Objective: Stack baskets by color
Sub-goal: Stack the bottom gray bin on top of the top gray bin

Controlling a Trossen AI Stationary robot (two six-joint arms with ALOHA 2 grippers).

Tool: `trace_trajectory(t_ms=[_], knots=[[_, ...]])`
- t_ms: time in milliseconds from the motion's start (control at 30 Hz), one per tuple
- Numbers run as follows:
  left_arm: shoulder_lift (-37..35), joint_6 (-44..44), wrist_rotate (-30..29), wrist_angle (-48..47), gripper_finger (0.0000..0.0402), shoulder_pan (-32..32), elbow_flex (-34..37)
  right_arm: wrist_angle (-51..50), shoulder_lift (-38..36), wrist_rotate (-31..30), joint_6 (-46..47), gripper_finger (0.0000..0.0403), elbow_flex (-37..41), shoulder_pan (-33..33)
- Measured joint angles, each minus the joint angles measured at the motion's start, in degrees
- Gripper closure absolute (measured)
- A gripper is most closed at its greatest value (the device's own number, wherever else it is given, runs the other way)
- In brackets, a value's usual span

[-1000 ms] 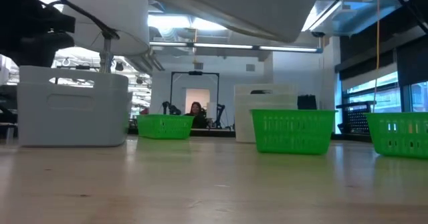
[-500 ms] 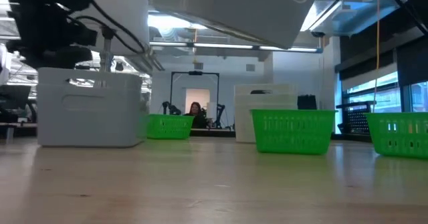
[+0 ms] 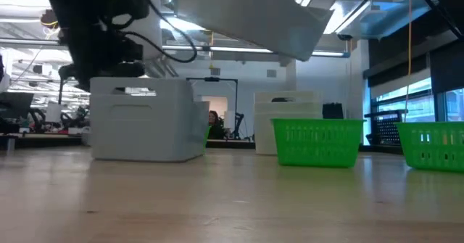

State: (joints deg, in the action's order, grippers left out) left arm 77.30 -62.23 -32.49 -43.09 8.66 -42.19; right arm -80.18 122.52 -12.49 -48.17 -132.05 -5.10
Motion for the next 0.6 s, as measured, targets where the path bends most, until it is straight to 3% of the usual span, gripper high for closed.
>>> trace_trajectory(t_ms=[133,367,600], knots=[[-0.89,0.00,-2.28,-1.49,0.0358,0.01,-2.40,3.73,0.00,-0.03,-6.99,0.0403,0.00,0.99],[-6.08,-0.61,-3.06,-14.57,0.0358,1.93,-9.77,11.29,0.00,-0.03,-20.96,0.0403,0.00,2.23],[-9.57,-4.24,-4.80,-28.23,0.0358,5.02,-19.31,21.42,0.00,0.66,-28.44,0.0403,0.00,4.33]])
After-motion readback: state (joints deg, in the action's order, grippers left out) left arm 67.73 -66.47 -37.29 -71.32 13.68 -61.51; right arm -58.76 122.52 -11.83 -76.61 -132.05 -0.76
